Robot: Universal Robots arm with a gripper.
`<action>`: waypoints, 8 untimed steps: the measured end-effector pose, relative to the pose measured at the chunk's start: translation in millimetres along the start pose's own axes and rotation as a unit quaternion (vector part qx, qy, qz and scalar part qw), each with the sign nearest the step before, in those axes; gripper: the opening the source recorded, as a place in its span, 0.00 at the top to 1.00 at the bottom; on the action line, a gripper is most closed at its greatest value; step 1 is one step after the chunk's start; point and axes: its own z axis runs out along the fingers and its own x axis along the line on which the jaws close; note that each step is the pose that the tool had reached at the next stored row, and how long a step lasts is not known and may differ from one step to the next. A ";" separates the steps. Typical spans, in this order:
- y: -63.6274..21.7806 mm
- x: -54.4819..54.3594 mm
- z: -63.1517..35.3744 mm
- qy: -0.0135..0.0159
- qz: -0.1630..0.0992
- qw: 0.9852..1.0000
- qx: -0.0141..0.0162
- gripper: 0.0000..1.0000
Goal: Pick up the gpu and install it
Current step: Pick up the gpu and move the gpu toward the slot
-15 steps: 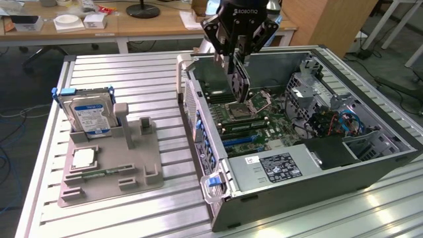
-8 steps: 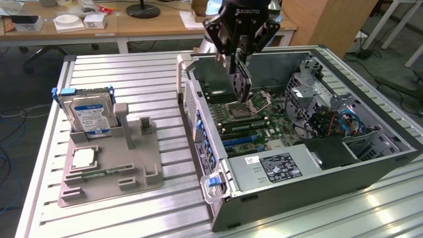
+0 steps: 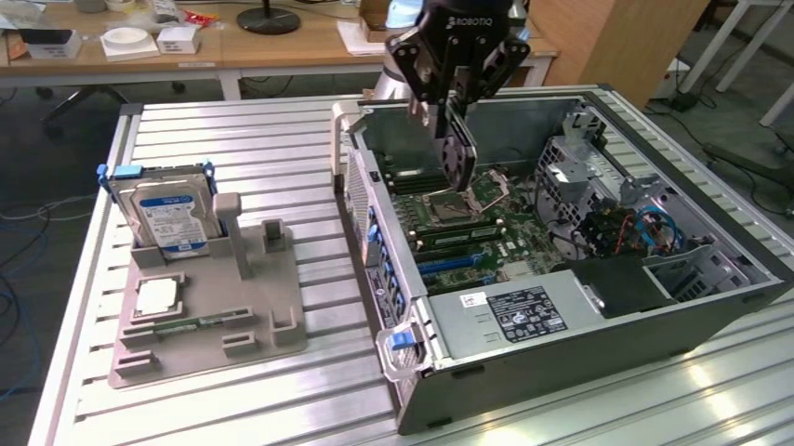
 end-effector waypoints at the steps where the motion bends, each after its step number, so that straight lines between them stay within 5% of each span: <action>1: 0.0 -0.6 0.0 0.000 0.000 1.000 0.000 0.74; 8: 0.1 -3.8 0.1 0.000 0.000 1.000 0.000 0.74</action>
